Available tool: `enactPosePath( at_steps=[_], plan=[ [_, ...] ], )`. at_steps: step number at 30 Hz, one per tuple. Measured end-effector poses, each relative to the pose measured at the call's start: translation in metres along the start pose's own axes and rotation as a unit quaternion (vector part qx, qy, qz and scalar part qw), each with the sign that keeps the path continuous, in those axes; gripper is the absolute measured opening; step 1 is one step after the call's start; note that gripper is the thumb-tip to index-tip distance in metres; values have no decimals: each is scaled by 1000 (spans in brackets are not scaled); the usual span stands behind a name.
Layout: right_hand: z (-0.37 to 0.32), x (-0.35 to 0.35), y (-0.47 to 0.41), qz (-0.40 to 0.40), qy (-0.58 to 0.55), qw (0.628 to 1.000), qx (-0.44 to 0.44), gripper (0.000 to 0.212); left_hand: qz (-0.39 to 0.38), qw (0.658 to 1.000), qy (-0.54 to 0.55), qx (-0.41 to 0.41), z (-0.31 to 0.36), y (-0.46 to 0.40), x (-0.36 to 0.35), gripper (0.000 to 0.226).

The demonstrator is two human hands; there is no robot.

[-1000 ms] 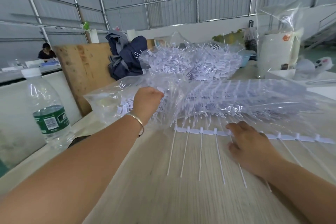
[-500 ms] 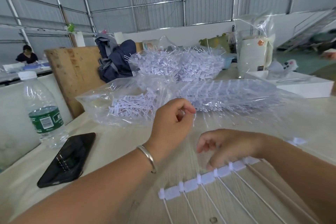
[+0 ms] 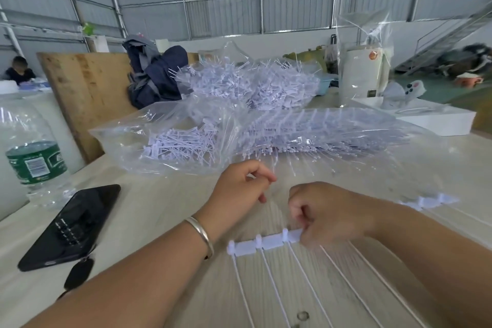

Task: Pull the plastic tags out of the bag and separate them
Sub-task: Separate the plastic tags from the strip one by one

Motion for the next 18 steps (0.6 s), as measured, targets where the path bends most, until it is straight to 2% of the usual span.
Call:
enactPosePath(
  at_steps=[4, 6, 7, 9, 13, 18],
  plan=[
    [26, 12, 3, 85, 41, 993, -67, 15, -16, 998, -64, 16, -8, -2, -8, 20],
    [33, 15, 5, 105, 16, 990, -91, 10, -27, 992, -122, 27, -13, -1, -10, 15],
    [36, 16, 6, 107, -8, 990, -96, 6, -32, 986, -160, 33, -14, -1, -11, 14],
    [39, 17, 8, 111, -31, 988, -101, 15, -34, 975, -214, 46, -17, 0, -10, 13],
    [46, 21, 11, 120, -21, 985, -121, 18, -20, 966, -250, 61, -17, 0, -8, 12],
    [41, 19, 8, 102, 104, 980, -135, 4, -11, 962, -264, 69, -18, -1, -7, 15]
  ],
)
Point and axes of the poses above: each hand's wrist, its own y-axis away from the middle knuckle, its own x-axis out of the back of the hand, z = x × y, the point moved 6 cm from there along -y, towards the middle knuckle, and after that the axes turned 10 degrees about -z, right-handed, at the moved point
